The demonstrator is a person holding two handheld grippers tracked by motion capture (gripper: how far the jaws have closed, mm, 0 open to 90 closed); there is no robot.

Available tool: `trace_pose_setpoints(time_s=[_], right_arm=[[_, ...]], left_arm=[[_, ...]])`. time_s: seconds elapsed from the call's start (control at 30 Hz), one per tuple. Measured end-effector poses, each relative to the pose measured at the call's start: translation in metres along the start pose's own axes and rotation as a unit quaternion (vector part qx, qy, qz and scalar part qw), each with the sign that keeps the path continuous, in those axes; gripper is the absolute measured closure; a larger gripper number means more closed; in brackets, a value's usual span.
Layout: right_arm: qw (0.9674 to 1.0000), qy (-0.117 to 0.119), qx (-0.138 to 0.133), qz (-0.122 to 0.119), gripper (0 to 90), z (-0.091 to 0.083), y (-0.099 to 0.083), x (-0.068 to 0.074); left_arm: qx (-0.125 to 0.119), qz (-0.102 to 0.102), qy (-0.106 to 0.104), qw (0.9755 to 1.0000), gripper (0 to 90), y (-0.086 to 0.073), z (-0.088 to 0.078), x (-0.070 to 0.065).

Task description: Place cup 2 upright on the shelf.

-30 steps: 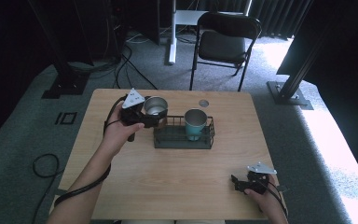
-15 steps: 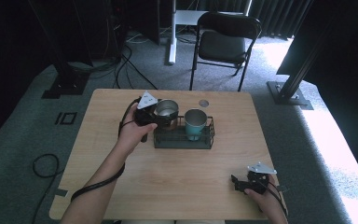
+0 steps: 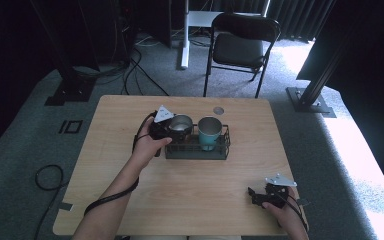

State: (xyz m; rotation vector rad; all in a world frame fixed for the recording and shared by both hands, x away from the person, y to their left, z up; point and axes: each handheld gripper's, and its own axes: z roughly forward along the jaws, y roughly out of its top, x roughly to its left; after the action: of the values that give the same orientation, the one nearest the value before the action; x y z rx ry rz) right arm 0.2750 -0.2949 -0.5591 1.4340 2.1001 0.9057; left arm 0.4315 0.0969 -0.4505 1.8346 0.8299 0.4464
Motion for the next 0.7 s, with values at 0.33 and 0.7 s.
trace_pose_setpoints(time_s=[0.33, 0.7], right_arm=[[1.0, 0.0, 0.0, 0.0, 11.3, 0.0, 0.0, 0.0], [1.0, 0.0, 0.0, 0.0, 11.3, 0.0, 0.0, 0.0]], left_arm=[[0.008, -0.002, -0.004, 1.0, 14.2, -0.012, 0.013, 0.002], [0.02, 0.01, -0.004, 0.9998, 14.2, -0.021, 0.018, 0.002]])
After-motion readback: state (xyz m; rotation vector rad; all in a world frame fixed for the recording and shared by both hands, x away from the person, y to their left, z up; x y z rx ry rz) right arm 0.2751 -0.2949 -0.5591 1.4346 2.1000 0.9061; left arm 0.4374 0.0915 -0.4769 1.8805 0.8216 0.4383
